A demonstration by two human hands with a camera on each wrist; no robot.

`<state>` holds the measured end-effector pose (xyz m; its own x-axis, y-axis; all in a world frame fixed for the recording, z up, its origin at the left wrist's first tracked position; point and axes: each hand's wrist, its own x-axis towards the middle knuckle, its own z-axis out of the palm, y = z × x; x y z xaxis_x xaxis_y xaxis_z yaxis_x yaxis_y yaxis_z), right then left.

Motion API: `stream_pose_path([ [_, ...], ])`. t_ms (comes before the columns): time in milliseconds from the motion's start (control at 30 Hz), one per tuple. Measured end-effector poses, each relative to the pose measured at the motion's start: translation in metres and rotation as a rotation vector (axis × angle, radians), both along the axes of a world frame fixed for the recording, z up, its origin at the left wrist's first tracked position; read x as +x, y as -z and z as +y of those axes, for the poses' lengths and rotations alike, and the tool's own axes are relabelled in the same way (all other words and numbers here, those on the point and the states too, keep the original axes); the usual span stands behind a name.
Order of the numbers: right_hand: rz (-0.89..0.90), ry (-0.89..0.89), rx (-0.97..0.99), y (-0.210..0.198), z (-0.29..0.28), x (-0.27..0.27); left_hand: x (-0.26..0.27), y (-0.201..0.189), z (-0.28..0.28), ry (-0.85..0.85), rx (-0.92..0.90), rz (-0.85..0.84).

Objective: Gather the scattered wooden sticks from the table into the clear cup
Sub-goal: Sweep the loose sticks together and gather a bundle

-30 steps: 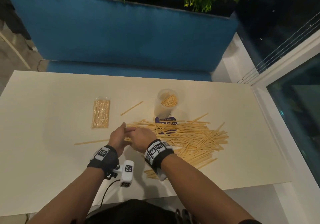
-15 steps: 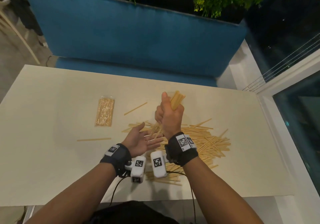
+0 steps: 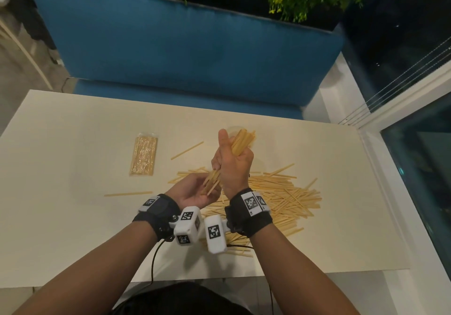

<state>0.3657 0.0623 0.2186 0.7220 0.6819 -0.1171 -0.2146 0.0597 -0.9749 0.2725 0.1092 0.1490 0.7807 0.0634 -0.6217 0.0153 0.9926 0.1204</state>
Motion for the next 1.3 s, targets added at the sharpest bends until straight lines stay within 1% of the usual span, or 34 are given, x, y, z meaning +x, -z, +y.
stream_pose_path([
  [67,-0.002,0.010,-0.035,0.003,0.000,-0.004,0.002,-0.006,0.001,0.002,0.025,-0.017],
  [133,-0.020,-0.010,-0.046,0.004,-0.001,-0.006,0.001,-0.006,0.003,-0.015,0.000,-0.011],
  [200,0.032,-0.032,-0.018,0.002,-0.002,-0.006,-0.003,-0.003,0.005,-0.011,-0.014,0.008],
  [267,0.063,-0.041,0.022,0.000,-0.002,-0.005,-0.008,-0.004,0.004,0.039,-0.015,0.003],
  [333,0.031,-0.065,0.034,0.001,-0.004,-0.006,-0.009,-0.006,0.003,0.064,-0.033,-0.017],
  [433,-0.043,-0.099,0.007,0.004,-0.008,-0.009,-0.010,-0.010,0.004,0.037,-0.029,-0.019],
  [500,-0.061,-0.116,0.009,0.003,-0.009,-0.008,-0.011,-0.013,0.005,0.015,-0.019,0.006],
  [633,0.007,-0.128,0.003,0.004,-0.010,-0.009,-0.012,-0.012,0.003,0.019,0.001,0.046],
  [767,0.012,-0.141,-0.036,0.002,-0.010,-0.011,-0.009,-0.020,-0.002,0.051,0.059,0.032],
  [867,0.085,-0.171,-0.032,0.002,-0.011,-0.015,-0.009,-0.024,-0.004,0.041,0.072,0.016],
  [933,0.117,-0.209,-0.041,0.004,-0.013,-0.018,-0.010,-0.024,-0.003,0.065,0.087,-0.001],
  [1000,0.077,-0.226,-0.119,0.004,-0.014,-0.019,-0.011,-0.022,-0.002,0.087,0.103,0.026],
  [1067,-0.012,-0.227,-0.201,0.003,-0.014,-0.020,-0.014,-0.018,0.000,0.084,0.083,0.056],
  [1167,-0.035,-0.185,-0.171,0.001,-0.014,-0.021,-0.018,-0.016,-0.001,0.090,0.024,0.039],
  [1300,-0.074,-0.207,-0.195,0.008,-0.016,-0.024,-0.019,-0.017,0.001,0.049,0.033,-0.015],
])
